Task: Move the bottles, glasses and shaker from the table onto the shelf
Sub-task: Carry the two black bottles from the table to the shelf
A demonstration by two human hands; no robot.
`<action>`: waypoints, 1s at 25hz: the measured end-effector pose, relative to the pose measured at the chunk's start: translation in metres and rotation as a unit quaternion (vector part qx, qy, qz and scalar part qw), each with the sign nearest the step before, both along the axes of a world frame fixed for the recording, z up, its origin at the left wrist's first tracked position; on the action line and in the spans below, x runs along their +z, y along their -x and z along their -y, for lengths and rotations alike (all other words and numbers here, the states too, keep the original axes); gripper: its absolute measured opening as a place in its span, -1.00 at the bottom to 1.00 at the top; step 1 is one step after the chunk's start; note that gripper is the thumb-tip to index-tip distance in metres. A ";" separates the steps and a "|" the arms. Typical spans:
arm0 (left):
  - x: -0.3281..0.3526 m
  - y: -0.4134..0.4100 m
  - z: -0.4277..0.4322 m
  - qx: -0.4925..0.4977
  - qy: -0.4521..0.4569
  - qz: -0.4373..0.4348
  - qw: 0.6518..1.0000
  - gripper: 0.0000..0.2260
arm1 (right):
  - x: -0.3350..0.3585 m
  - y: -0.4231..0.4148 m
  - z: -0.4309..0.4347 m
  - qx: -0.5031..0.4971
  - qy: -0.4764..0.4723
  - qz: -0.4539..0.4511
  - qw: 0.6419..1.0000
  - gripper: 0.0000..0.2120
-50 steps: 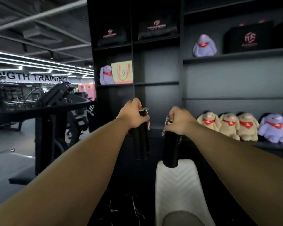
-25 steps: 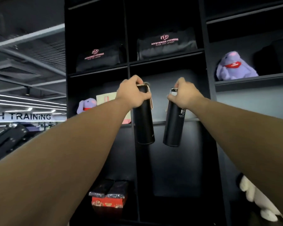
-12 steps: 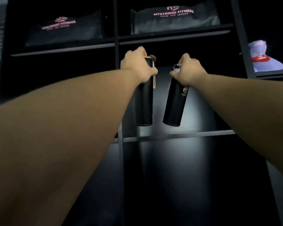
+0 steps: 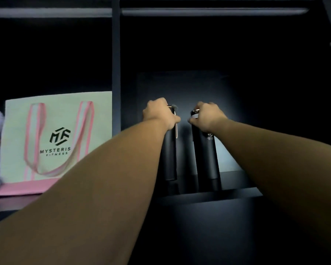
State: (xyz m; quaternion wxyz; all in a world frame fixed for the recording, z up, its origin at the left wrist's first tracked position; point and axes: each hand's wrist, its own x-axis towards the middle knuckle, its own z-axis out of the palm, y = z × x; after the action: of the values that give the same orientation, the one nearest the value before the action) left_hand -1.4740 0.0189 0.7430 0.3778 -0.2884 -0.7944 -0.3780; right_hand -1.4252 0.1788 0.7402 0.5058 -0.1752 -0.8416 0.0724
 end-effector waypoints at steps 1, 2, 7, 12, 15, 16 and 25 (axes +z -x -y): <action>-0.002 0.012 -0.007 0.009 0.004 0.006 1.000 -0.54 | -0.002 0.013 -0.006 0.003 0.004 0.002 1.000 -0.54; -0.005 0.023 -0.012 0.019 0.004 0.011 1.000 -0.53 | -0.004 0.024 -0.013 0.004 0.008 0.002 1.000 -0.54; -0.008 0.063 -0.021 0.064 -0.006 0.021 0.998 -0.43 | -0.014 0.057 -0.052 0.021 0.028 -0.008 0.999 -0.50; -0.017 0.077 -0.033 0.051 -0.022 0.024 0.998 -0.45 | -0.024 0.067 -0.066 0.055 0.027 -0.006 0.998 -0.21; -0.026 0.075 -0.032 0.038 -0.029 0.026 0.999 -0.40 | -0.028 0.060 -0.059 0.019 0.007 0.000 1.000 -0.07; -0.031 0.071 -0.031 0.037 -0.021 0.025 0.999 -0.34 | -0.030 0.055 -0.055 0.000 0.001 -0.007 1.000 -0.05; -0.073 -0.059 0.010 0.100 0.045 -0.057 0.992 -0.30 | -0.065 -0.110 -0.039 0.096 0.042 -0.077 0.992 -0.40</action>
State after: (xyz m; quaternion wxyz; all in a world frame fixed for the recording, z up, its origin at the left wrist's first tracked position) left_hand -1.4152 0.0093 0.6700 0.4452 -0.2455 -0.8125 -0.2851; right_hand -1.3149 0.2177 0.6756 0.5516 -0.1090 -0.8095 0.1691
